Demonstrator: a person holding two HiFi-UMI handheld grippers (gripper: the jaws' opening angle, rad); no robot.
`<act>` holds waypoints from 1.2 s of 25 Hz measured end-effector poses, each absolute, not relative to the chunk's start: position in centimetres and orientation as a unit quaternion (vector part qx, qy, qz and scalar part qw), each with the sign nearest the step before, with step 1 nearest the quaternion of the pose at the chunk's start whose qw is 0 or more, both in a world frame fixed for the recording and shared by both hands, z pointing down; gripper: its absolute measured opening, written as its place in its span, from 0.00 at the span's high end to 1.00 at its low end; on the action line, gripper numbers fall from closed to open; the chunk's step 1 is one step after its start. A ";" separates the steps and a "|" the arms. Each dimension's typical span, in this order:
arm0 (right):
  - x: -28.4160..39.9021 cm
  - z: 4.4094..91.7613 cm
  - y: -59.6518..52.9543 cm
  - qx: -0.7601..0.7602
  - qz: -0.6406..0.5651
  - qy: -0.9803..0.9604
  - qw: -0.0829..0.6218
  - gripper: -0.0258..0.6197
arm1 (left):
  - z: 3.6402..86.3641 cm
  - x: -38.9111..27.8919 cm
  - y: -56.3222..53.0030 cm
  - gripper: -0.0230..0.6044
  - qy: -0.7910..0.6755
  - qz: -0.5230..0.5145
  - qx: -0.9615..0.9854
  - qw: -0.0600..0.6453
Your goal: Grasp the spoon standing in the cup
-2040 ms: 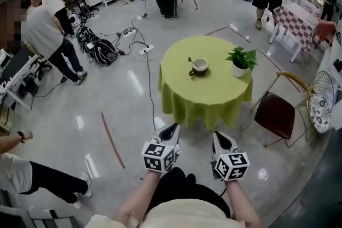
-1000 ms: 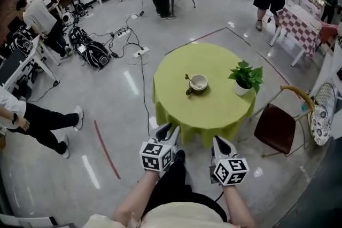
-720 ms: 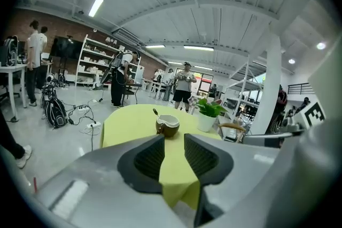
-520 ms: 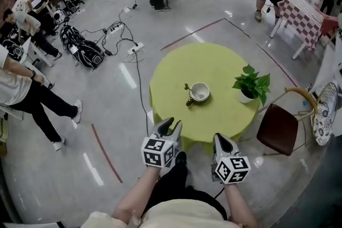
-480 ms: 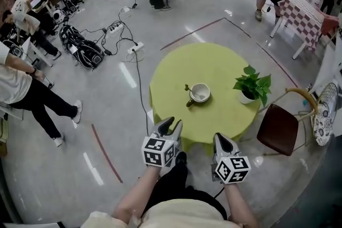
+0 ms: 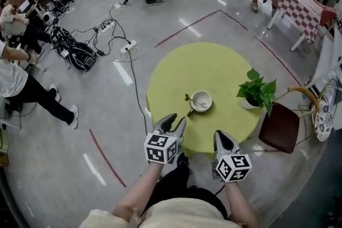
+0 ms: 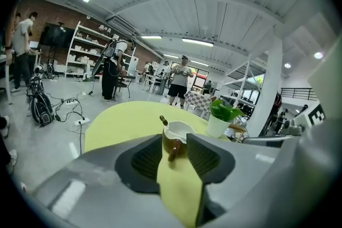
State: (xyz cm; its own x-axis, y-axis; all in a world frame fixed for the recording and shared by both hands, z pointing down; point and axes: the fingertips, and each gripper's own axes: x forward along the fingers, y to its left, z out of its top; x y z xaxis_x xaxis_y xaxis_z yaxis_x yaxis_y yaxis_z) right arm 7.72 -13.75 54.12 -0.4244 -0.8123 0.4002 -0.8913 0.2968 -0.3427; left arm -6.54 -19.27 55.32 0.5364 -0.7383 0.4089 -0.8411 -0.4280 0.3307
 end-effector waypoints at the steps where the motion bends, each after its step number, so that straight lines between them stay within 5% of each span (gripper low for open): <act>1: 7.7 54.2 -14.1 0.534 0.265 -0.799 0.075 0.96 | 55.5 -6.5 -19.7 0.75 -0.467 0.102 0.840 0.258; 30: 9.3 55.4 -20.9 0.549 0.291 -0.779 0.088 0.96 | 58.7 -3.3 -27.8 0.70 -0.453 0.113 0.827 0.315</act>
State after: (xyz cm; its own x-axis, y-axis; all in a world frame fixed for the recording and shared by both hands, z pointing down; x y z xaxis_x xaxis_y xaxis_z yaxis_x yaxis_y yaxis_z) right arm 9.26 -20.89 55.38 -0.3809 -0.8042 0.4563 -0.9065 0.2277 -0.3555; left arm -3.31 -27.80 58.75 0.5649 -0.6771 0.4716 -0.8192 -0.3917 0.4189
